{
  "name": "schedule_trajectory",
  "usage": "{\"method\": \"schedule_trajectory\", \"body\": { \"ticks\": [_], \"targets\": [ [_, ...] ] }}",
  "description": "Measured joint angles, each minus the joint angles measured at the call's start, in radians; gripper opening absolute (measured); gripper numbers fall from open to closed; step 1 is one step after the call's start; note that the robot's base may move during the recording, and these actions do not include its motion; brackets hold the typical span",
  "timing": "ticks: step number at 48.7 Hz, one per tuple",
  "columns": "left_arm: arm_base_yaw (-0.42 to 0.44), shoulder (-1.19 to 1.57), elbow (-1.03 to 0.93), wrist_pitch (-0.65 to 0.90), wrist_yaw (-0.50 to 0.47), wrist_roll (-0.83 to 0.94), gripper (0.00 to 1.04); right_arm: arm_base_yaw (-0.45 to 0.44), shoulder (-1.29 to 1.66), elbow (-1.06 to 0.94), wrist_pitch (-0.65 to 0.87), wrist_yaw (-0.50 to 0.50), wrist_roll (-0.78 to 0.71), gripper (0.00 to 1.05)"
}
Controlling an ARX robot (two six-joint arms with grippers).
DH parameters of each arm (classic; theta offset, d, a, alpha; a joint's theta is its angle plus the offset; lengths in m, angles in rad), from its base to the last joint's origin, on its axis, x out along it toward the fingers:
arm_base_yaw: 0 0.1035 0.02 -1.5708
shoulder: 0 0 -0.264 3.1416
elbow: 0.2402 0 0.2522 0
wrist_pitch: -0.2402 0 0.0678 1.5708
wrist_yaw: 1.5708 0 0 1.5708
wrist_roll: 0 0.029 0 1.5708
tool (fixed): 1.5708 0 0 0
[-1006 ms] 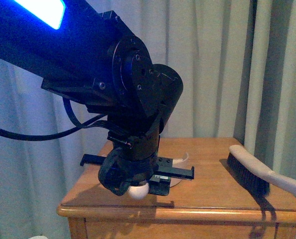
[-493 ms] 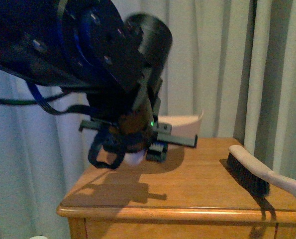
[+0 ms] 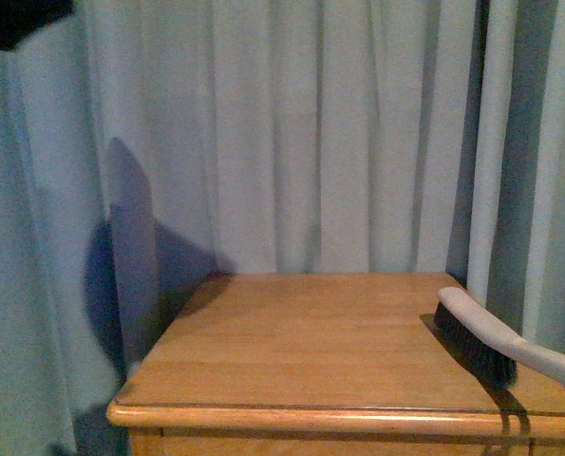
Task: Clean up trash
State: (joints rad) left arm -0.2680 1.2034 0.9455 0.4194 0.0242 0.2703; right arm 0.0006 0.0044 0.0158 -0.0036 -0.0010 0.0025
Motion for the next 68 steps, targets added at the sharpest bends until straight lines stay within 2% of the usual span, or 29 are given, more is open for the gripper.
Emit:
{"method": "schedule_trajectory", "body": {
  "ticks": [4,9,25,32,34,36,38,41,43,50,54,60,68],
  "targets": [
    [0.114,-0.145,-0.113,0.003,0.089,-0.003,0.25,0.0,0.0,0.0,0.0,0.0,0.0,0.97],
    [0.198,-0.252,-0.199,-0.002,0.16,-0.003,0.25,0.0,0.0,0.0,0.0,0.0,0.0,0.97],
    [0.513,-0.617,-0.414,-0.053,0.496,-0.152,0.25,0.0,0.0,0.0,0.0,0.0,0.0,0.97],
    [0.616,-0.702,-0.469,-0.052,0.578,-0.234,0.25,0.0,0.0,0.0,0.0,0.0,0.0,0.97],
    [0.626,-0.708,-0.475,-0.052,0.578,-0.244,0.25,0.003,0.003,0.001,-0.004,0.015,-0.004,0.97],
    [0.631,-0.71,-0.475,-0.052,0.577,-0.256,0.25,0.031,0.027,0.018,-0.061,0.106,-0.023,0.97],
    [0.634,-0.71,-0.476,-0.052,0.576,-0.266,0.25,0.089,0.087,0.056,-0.153,0.248,-0.039,0.97],
    [0.636,-0.71,-0.478,-0.052,0.576,-0.274,0.25,0.145,0.167,0.078,-0.189,0.36,-0.06,0.97],
    [0.636,-0.71,-0.478,-0.052,0.579,-0.277,0.25,0.183,0.251,0.091,-0.167,0.397,-0.074,0.97],
    [0.637,-0.71,-0.478,-0.052,0.578,-0.284,0.25,0.197,0.515,0.235,-0.056,0.301,-0.075,0.97],
    [0.637,-0.71,-0.478,-0.052,0.578,-0.285,0.25,0.191,0.649,0.337,-0.047,0.246,-0.062,0.97],
    [0.637,-0.71,-0.478,-0.052,0.579,-0.286,0.25,0.179,0.831,0.512,-0.088,0.194,-0.019,0.97],
    [0.637,-0.71,-0.478,-0.052,0.578,-0.287,0.25,0.179,1.098,0.802,-0.239,0.138,0.053,0.97]
  ]
}}
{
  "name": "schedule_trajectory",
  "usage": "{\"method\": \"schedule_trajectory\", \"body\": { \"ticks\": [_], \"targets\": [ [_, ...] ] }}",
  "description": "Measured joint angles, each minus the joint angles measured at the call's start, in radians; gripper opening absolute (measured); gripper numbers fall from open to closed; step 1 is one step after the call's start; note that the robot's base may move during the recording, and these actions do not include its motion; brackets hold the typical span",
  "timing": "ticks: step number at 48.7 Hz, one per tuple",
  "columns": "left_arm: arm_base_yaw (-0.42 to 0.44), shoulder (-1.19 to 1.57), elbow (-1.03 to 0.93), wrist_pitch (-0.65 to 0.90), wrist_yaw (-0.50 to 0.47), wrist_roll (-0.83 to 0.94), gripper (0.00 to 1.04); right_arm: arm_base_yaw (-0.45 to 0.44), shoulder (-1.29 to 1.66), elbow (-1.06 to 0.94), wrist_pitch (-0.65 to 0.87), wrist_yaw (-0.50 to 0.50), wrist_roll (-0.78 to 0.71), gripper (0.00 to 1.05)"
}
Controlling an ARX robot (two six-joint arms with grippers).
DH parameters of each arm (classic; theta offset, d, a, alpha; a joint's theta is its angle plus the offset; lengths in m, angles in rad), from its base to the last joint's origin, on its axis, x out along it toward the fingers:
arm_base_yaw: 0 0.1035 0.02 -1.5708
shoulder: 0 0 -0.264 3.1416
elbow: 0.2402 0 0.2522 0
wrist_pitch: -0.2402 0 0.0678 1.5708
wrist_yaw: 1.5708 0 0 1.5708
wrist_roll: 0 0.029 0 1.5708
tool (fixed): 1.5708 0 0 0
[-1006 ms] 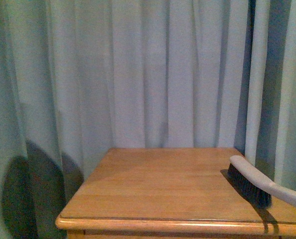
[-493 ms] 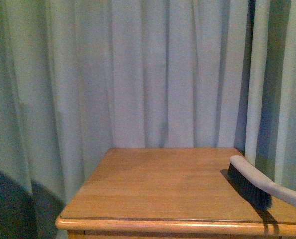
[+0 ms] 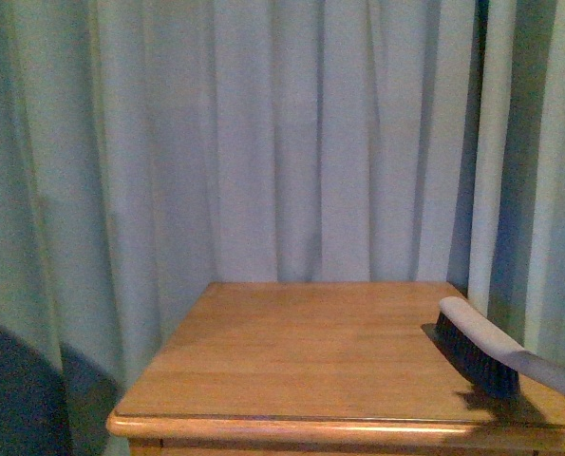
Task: Clean up trash
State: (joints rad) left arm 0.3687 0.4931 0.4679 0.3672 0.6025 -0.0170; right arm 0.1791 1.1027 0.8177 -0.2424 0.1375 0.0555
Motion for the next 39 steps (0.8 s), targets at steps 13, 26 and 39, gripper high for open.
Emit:
{"method": "schedule_trajectory", "body": {
  "ticks": [13,26,39],
  "targets": [
    [0.0,0.0,0.0,0.0,0.0,0.0,0.25,0.015,0.374,0.361,-0.272,-0.036,0.122,0.97],
    [0.0,0.0,0.0,0.0,0.0,0.0,0.25,0.052,0.576,0.449,-0.268,-0.019,0.233,0.97],
    [0.0,0.0,0.0,0.0,0.0,0.0,0.25,0.079,0.713,0.506,-0.263,-0.023,0.313,0.41]
  ]
}}
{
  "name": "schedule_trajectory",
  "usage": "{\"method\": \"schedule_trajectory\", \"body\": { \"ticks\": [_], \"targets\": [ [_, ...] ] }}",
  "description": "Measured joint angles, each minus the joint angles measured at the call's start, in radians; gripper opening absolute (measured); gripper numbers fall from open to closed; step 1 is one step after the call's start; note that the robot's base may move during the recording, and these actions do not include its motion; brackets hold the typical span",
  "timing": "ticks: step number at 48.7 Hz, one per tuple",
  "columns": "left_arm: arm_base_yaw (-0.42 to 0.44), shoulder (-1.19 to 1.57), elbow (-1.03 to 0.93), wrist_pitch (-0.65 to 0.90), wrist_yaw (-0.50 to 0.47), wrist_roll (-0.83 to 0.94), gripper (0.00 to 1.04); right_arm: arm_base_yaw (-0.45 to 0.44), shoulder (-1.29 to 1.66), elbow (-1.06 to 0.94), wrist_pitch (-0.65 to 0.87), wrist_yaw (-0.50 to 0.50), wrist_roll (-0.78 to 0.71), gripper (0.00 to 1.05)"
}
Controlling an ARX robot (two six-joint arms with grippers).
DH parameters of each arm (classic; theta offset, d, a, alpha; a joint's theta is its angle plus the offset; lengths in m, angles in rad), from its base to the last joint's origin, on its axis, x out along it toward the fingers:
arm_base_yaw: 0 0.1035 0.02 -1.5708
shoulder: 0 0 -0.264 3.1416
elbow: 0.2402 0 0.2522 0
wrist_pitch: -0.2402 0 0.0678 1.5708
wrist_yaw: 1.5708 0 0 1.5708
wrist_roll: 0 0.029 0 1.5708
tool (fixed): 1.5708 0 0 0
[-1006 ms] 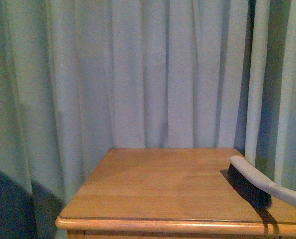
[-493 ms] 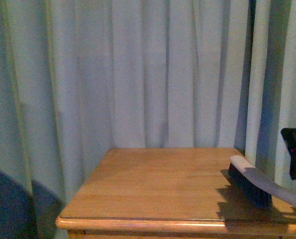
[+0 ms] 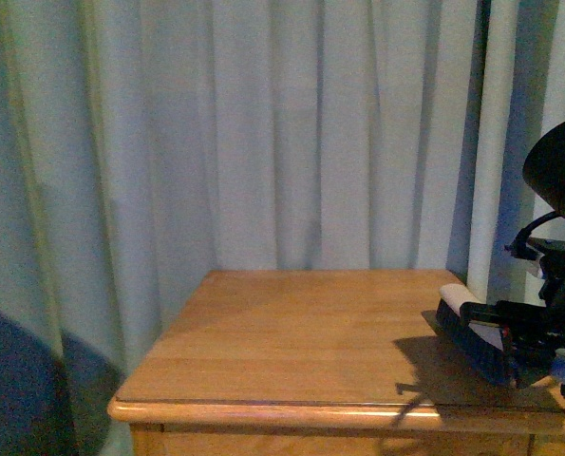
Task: Clean up trash
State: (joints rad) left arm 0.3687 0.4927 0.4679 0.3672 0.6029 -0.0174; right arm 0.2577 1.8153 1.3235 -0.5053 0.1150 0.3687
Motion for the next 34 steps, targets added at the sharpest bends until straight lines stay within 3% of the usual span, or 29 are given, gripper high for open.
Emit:
{"method": "schedule_trajectory", "body": {
  "ticks": [9,20,34],
  "targets": [
    [0.0,0.0,0.0,0.0,0.0,0.0,0.25,-0.003,0.0,0.0,0.011,0.002,-0.002,0.2],
    [0.0,0.0,0.0,0.0,0.0,0.0,0.25,-0.006,-0.052,-0.044,0.119,0.046,-0.058,0.19],
    [0.0,0.0,0.0,0.0,0.0,0.0,0.25,0.002,-0.541,-0.406,0.708,0.149,-0.39,0.19]
  ]
}}
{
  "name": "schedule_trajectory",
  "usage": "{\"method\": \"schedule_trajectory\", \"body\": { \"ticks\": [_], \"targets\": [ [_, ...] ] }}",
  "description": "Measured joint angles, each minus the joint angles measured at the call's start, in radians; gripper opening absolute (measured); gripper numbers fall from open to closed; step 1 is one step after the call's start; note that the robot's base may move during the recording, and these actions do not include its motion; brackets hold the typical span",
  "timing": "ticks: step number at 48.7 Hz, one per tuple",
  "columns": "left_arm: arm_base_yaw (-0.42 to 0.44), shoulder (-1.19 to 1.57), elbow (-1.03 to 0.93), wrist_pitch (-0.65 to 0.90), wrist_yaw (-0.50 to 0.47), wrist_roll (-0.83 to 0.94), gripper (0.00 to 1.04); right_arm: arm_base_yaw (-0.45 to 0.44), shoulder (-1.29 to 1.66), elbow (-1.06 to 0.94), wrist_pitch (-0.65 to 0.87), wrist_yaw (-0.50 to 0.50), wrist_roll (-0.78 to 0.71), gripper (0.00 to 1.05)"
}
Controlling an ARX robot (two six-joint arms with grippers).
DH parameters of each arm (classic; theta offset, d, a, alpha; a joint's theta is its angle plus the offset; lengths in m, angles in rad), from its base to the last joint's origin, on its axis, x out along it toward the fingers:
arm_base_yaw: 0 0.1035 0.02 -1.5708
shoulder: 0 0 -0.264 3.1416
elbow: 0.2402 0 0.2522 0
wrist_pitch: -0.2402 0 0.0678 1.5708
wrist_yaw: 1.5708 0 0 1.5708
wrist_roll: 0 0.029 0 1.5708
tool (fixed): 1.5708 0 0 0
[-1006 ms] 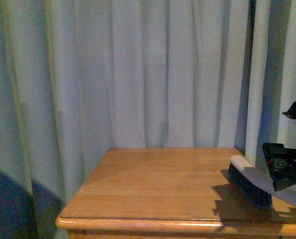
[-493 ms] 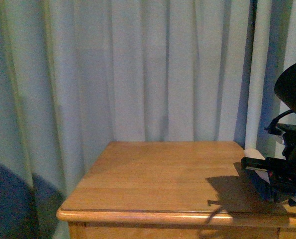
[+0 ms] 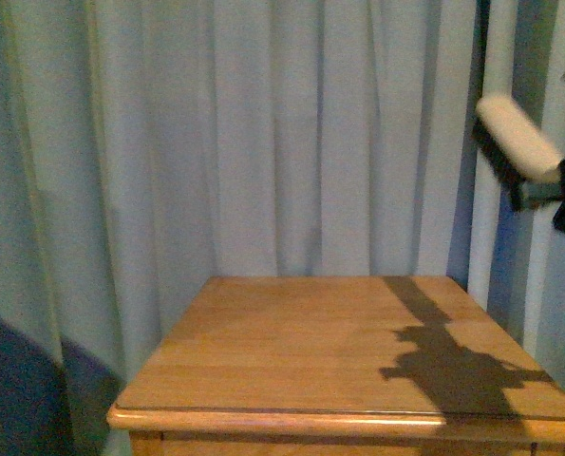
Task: Clean up trash
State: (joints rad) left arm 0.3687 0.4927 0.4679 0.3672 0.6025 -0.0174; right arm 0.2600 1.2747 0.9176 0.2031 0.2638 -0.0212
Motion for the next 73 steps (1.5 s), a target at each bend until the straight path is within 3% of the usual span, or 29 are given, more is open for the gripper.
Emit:
{"method": "schedule_trajectory", "body": {
  "ticks": [4,21,30,73],
  "targets": [
    [0.0,0.0,0.0,0.0,0.0,0.0,0.25,-0.003,-0.16,-0.115,0.075,0.011,-0.065,0.19],
    [0.0,0.0,0.0,0.0,0.0,0.0,0.25,0.006,-0.594,-0.333,0.076,0.116,-0.113,0.19],
    [0.0,0.0,0.0,0.0,0.0,0.0,0.25,0.03,-0.659,-0.391,0.107,0.159,-0.121,0.19],
    [0.001,-0.001,-0.003,0.001,0.0,-0.001,0.25,0.039,-0.657,-0.42,0.115,0.166,-0.137,0.19]
  ]
}}
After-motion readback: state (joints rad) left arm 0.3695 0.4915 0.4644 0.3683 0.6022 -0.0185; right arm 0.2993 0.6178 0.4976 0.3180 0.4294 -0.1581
